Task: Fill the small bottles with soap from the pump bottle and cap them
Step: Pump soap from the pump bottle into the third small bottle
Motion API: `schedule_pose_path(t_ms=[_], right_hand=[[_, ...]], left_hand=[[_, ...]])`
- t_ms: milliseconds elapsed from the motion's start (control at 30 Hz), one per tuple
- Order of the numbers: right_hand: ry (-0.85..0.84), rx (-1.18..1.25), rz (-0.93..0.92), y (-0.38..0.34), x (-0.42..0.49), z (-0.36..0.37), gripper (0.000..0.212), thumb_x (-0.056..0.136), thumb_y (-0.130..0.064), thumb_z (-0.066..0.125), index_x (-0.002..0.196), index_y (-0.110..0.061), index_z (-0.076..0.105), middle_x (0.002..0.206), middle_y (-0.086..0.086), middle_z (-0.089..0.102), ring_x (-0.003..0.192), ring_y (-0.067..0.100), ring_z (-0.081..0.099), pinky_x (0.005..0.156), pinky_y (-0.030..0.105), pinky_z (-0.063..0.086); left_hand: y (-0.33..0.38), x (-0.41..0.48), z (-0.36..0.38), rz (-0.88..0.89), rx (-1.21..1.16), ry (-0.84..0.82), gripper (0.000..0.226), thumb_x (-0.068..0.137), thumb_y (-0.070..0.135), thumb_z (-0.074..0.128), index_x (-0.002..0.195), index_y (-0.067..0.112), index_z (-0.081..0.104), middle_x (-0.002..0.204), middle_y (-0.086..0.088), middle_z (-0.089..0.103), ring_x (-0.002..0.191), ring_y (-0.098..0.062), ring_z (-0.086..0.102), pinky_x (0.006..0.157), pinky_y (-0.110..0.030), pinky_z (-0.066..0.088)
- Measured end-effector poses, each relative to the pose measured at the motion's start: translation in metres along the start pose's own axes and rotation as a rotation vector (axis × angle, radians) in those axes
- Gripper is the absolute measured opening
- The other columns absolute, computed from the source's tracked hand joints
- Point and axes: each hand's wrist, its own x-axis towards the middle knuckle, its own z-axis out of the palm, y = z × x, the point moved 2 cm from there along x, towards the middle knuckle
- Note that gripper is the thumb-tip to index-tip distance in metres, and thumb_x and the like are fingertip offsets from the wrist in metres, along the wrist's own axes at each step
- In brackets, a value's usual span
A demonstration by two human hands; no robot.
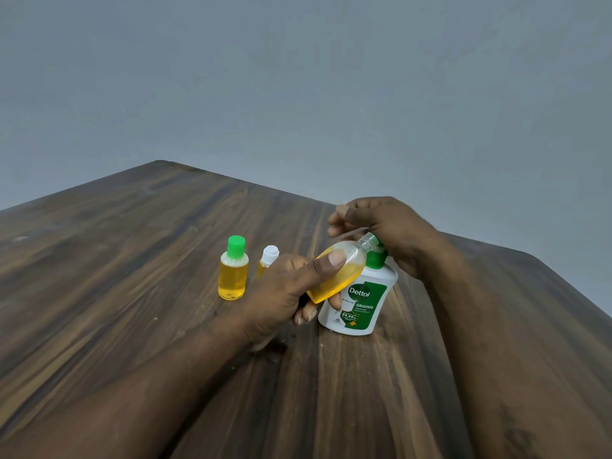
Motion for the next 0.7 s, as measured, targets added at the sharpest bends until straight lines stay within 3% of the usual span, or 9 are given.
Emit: schedule_pose_path(t_ms=[100, 200, 400, 567, 700], right_hand=[[-0.040, -0.013, 0.060, 0.005, 0.000, 0.001, 0.026, 0.104, -0.026, 0.062, 0.099, -0.005, 0.076, 0.102, 0.016, 0.079, 0.090, 0.028, 0.072, 0.099, 0.050, 0.055], [-0.046, -0.006, 0.070, 0.006, -0.001, 0.002, 0.025, 0.103, -0.026, 0.063, 0.098, -0.006, 0.076, 0.100, 0.015, 0.080, 0.089, 0.027, 0.073, 0.098, 0.050, 0.056], [0.057, -0.025, -0.059, -0.008, -0.003, -0.002, 0.034, 0.103, -0.033, 0.063, 0.102, -0.001, 0.075, 0.096, 0.013, 0.080, 0.075, 0.017, 0.072, 0.073, 0.028, 0.057], [0.152, 0.030, -0.172, -0.019, -0.004, -0.011, 0.049, 0.097, -0.056, 0.062, 0.101, -0.009, 0.076, 0.096, 0.006, 0.080, 0.082, 0.020, 0.075, 0.073, 0.026, 0.051], [0.182, 0.050, -0.162, -0.014, 0.001, -0.009, 0.045, 0.096, -0.054, 0.066, 0.097, -0.011, 0.076, 0.093, 0.007, 0.080, 0.078, 0.019, 0.073, 0.073, 0.029, 0.050]], left_hand=[[-0.001, 0.000, 0.001, -0.020, 0.011, -0.005, 0.061, 0.090, 0.065, 0.057, 0.063, 0.011, 0.072, 0.051, -0.014, 0.051, 0.039, -0.013, 0.042, 0.043, -0.019, 0.034], [-0.002, 0.000, 0.002, -0.041, 0.029, -0.005, 0.062, 0.090, 0.063, 0.054, 0.064, 0.010, 0.073, 0.046, -0.007, 0.048, 0.039, -0.013, 0.041, 0.044, -0.020, 0.035], [-0.001, 0.002, 0.001, -0.020, -0.001, -0.007, 0.062, 0.089, 0.065, 0.058, 0.067, 0.008, 0.073, 0.045, -0.004, 0.050, 0.039, -0.012, 0.042, 0.045, -0.020, 0.035], [-0.002, 0.002, -0.001, 0.007, -0.001, 0.002, 0.064, 0.082, 0.069, 0.059, 0.068, 0.008, 0.074, 0.047, -0.008, 0.049, 0.040, -0.014, 0.041, 0.046, -0.023, 0.034], [-0.003, 0.002, 0.000, -0.002, 0.009, -0.008, 0.063, 0.083, 0.070, 0.057, 0.068, 0.011, 0.074, 0.047, -0.008, 0.048, 0.041, -0.014, 0.041, 0.046, -0.023, 0.035]])
